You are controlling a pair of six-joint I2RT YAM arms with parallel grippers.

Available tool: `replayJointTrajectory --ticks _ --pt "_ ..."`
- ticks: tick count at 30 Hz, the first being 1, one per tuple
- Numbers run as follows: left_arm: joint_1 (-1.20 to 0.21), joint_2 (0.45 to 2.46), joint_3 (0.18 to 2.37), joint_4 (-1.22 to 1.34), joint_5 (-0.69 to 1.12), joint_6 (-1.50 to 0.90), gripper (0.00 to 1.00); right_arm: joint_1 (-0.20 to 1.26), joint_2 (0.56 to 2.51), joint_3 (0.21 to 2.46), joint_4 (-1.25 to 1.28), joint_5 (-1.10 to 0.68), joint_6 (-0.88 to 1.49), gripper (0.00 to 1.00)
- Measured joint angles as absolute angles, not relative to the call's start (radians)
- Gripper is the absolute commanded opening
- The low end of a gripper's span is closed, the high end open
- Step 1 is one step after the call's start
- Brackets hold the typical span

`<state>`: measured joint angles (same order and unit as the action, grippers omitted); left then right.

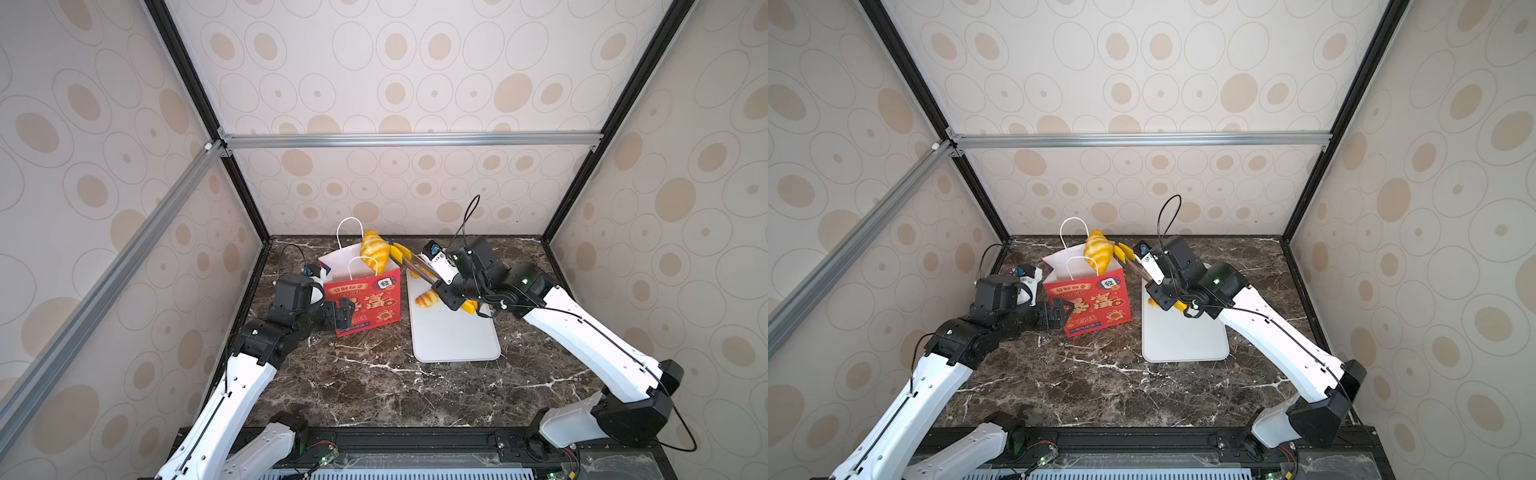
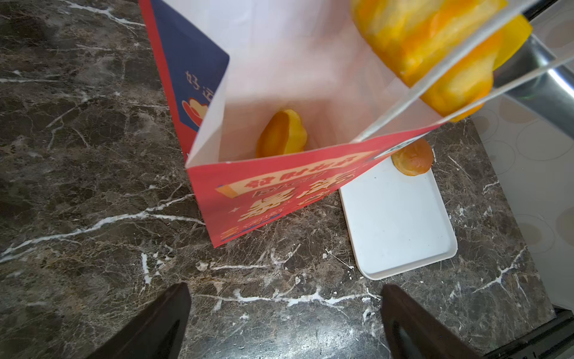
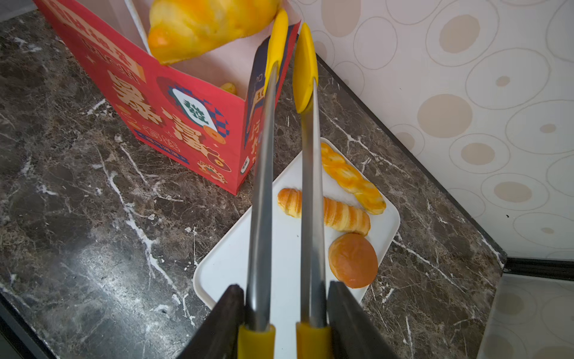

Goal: Pack bread into a paper bag
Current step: Place the fake bread in the paper bag.

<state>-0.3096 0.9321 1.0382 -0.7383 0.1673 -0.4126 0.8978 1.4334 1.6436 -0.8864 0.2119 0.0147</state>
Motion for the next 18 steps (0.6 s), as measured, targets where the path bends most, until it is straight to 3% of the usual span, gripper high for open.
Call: replayJointTrajectory --ticks 18 --pt "-0.31 0.932 1.038 -0.738 0.171 -0.413 0.99 1.024 1.347 1.658 -0.826 0.16 -0.045 0.48"
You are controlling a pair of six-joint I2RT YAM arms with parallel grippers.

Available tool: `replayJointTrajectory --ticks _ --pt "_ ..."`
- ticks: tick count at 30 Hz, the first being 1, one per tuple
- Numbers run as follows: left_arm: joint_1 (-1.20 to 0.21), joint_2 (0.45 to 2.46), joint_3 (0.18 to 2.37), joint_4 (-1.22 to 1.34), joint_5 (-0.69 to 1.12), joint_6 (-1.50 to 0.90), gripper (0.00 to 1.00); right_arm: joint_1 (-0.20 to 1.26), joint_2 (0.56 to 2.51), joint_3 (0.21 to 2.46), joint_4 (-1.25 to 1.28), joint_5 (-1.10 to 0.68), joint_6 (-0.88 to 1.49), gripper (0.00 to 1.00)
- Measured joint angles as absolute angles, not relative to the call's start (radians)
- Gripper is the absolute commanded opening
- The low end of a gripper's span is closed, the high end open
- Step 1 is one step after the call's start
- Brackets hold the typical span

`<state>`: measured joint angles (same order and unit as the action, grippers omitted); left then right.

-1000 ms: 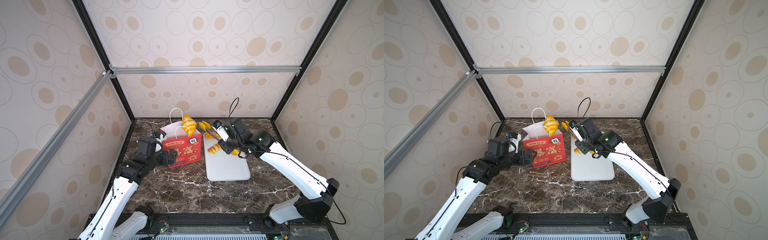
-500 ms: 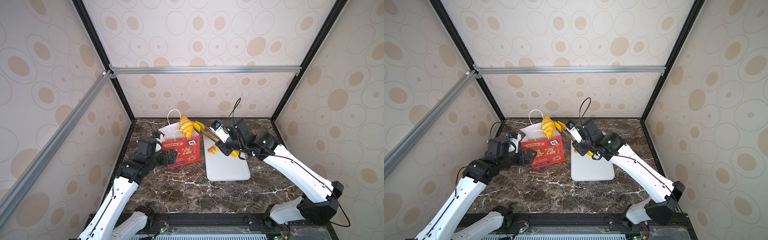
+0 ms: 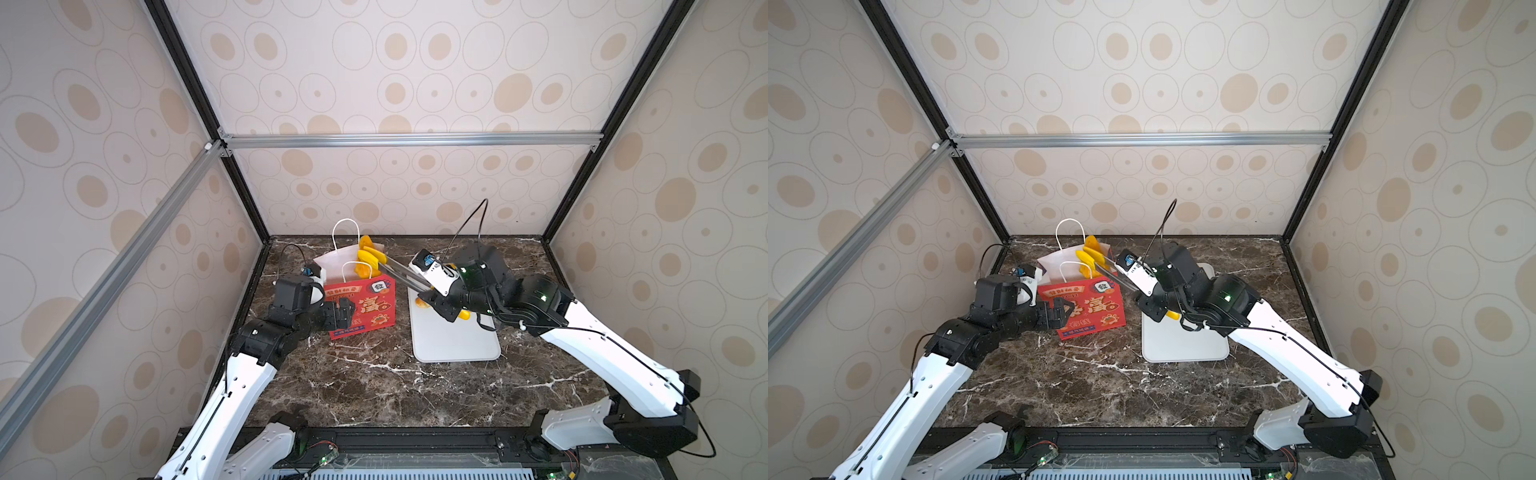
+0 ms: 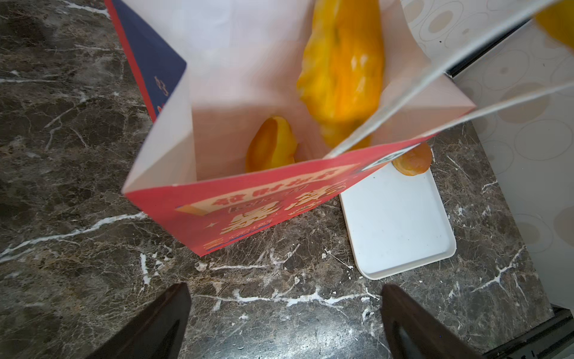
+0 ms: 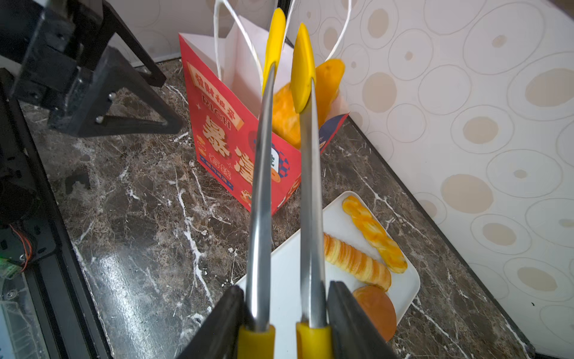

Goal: Pack bread into a paper bag
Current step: Place the fake bread in the paper bag.

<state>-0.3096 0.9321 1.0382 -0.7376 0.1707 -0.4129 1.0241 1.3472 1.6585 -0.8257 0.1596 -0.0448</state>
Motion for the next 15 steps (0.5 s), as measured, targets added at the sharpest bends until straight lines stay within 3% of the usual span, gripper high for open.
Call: replayJointTrajectory --ticks 7,15 --pt "-0.31 0.932 1.038 -0.737 0.172 -0.413 0.99 1.02 1.24 1.544 -0.801 0.353 -0.032 0.5" --pt "-0.31 0.932 1.038 -0.735 0.178 -0.413 0.99 0.891 1.131 1.194 -0.801 0.472 0.107 0.52"
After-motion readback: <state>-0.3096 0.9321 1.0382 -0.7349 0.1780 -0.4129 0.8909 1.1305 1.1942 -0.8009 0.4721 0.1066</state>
